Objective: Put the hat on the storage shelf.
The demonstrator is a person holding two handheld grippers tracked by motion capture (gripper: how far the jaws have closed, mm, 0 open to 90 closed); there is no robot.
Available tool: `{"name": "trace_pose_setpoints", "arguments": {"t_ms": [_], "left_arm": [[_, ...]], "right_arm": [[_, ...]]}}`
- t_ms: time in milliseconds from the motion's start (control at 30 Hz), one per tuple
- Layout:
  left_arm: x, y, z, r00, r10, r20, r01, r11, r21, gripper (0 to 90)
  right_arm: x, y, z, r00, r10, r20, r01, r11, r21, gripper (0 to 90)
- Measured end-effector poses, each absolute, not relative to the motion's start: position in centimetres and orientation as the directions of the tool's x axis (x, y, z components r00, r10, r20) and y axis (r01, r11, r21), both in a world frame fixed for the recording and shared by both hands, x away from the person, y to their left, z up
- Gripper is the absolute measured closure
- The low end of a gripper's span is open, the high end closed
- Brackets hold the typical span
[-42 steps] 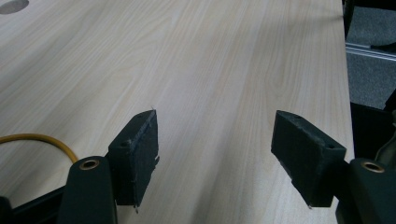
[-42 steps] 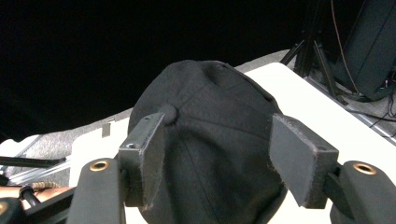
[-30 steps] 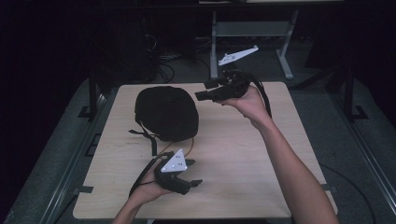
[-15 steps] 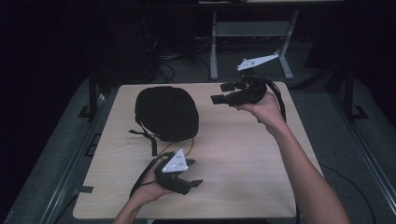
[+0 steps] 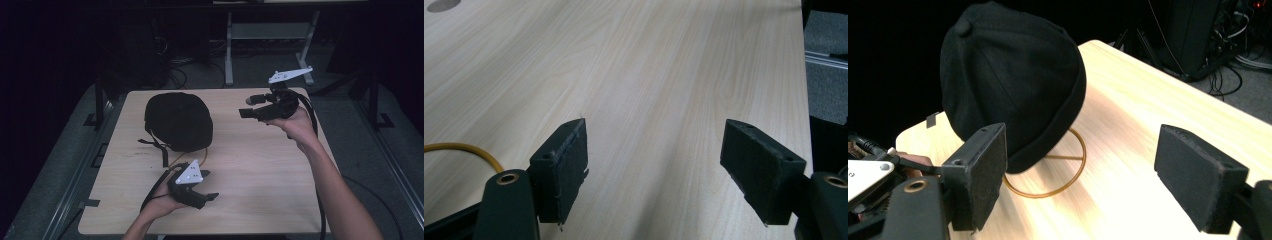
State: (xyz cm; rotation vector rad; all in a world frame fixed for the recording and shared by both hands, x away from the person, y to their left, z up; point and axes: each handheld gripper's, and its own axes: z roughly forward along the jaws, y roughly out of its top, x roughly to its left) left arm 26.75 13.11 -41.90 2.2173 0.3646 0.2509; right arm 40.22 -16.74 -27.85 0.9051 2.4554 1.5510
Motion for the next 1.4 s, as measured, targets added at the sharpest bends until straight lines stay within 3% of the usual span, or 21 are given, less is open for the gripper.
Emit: {"name": "trace_pose_setpoints", "arguments": {"t_ms": [533, 1400], "left_arm": [[26.9, 12.7, -42.3, 0.927, 0.371, 0.050, 0.198, -0.598, 0.777, 20.5], [26.8, 12.2, -42.9, 0.931, 0.362, 0.045, 0.198, -0.606, 0.771, 20.8]], "right_arm": [[38.8, -20.3, -30.6, -0.790, 0.559, 0.251, 0.467, 0.284, 0.837, 19.0], [35.3, -26.0, -34.4, -0.745, 0.605, 0.283, 0.505, 0.234, 0.831, 19.1]]}}
